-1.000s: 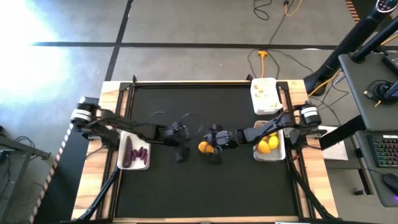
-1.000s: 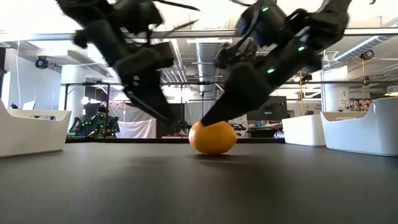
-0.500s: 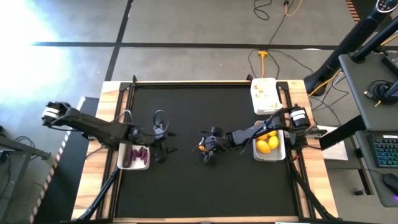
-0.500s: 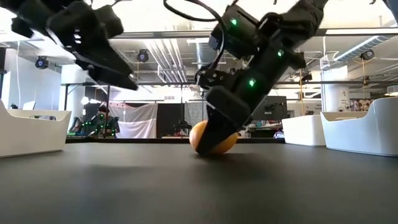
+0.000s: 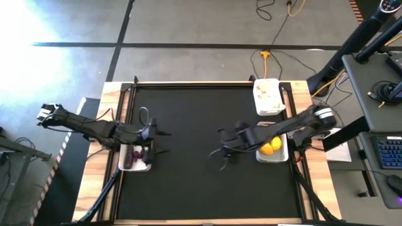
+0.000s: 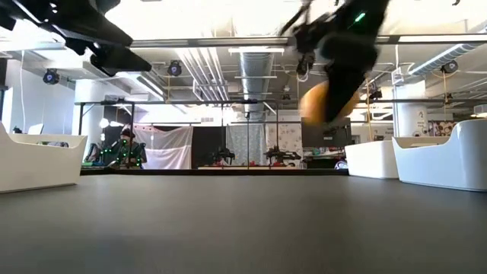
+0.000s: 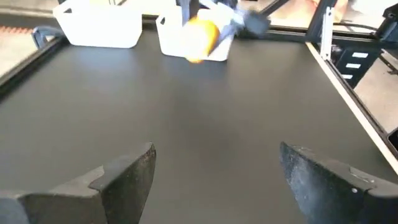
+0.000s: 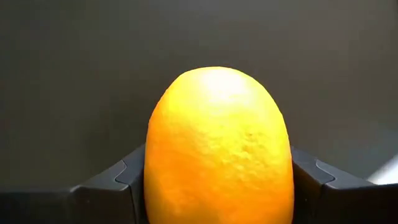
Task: Sort produce into baskets
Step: Put the lemon into the gray bin, then return to Home Position
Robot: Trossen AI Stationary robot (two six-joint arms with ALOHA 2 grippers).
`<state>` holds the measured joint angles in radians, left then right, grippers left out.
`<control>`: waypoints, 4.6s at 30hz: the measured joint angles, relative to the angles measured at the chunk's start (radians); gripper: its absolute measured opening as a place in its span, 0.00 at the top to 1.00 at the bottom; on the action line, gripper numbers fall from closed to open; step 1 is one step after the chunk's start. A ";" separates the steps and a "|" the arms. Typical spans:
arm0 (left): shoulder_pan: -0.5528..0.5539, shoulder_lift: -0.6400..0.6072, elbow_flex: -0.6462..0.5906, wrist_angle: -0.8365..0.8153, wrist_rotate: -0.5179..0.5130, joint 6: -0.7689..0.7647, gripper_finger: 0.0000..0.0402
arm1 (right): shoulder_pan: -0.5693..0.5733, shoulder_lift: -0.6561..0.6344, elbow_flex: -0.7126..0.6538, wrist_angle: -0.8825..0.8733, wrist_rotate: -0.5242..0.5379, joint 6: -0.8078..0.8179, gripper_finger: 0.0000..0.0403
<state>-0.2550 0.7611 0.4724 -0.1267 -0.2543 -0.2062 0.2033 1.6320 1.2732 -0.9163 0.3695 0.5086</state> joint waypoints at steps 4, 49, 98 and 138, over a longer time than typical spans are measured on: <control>0.000 -0.043 -0.027 0.037 0.001 0.064 0.20 | 0.021 -0.158 -0.052 -0.230 0.059 0.258 0.44; 0.005 -0.601 -0.239 0.163 0.054 0.075 0.20 | -0.079 -0.439 -0.107 -0.113 -0.106 0.005 0.30; 0.022 -0.733 -0.396 0.154 0.219 0.206 0.20 | -0.105 -1.218 -0.864 0.960 -0.701 -0.563 0.98; 0.186 -0.753 -0.462 0.153 0.324 0.257 0.20 | -0.158 -1.631 -1.261 1.107 -0.664 -0.414 0.98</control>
<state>-0.0686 0.0076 0.0105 0.0262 0.0696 0.0509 0.0448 0.0010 0.0120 0.1909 -0.2947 0.0947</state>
